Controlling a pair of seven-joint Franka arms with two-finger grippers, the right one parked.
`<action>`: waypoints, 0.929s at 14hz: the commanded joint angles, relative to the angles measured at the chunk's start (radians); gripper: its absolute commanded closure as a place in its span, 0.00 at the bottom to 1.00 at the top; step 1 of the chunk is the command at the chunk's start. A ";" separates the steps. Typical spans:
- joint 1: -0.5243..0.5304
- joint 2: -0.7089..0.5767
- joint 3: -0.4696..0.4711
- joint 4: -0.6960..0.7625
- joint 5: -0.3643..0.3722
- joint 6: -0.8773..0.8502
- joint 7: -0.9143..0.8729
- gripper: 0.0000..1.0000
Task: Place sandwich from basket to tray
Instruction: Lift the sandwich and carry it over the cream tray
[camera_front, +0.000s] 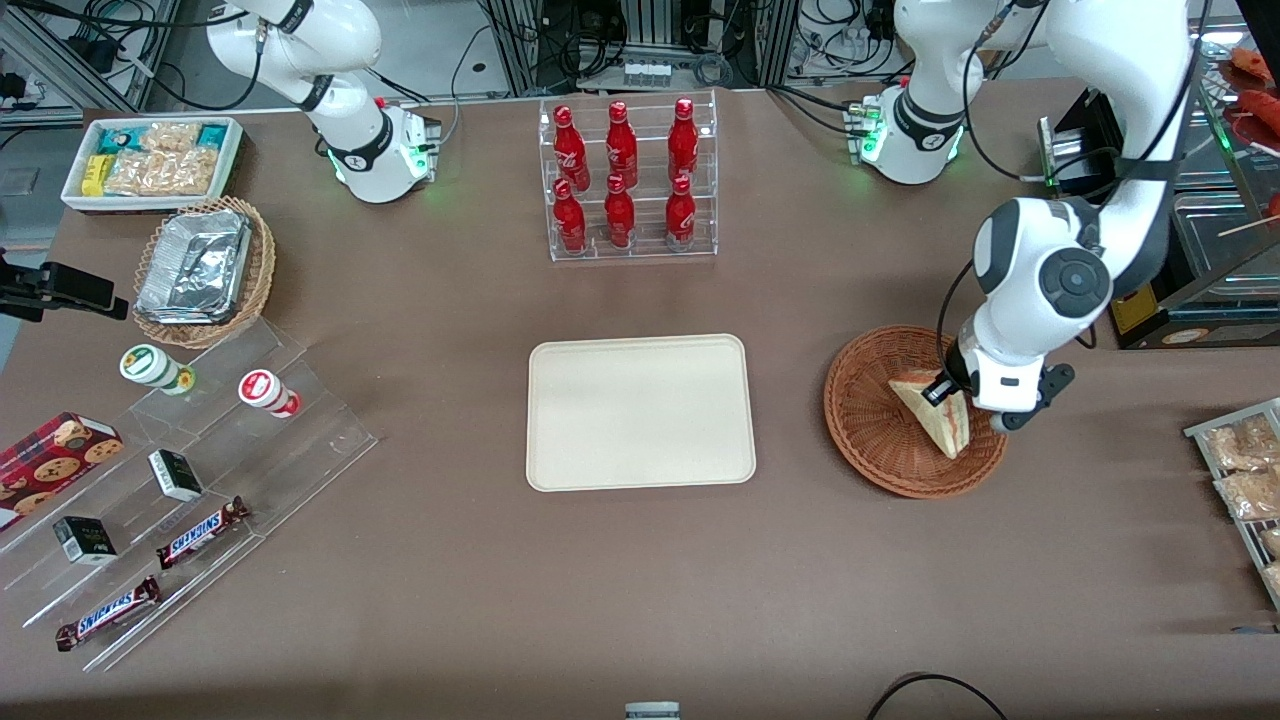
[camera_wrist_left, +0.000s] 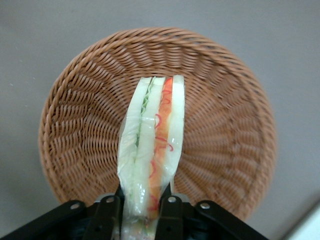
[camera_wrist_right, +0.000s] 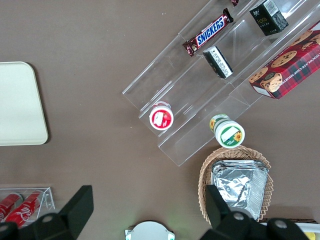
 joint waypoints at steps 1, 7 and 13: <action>-0.056 0.095 0.002 0.215 0.014 -0.178 0.060 1.00; -0.217 0.199 -0.008 0.387 0.011 -0.239 0.102 1.00; -0.375 0.334 -0.008 0.545 0.000 -0.256 0.007 1.00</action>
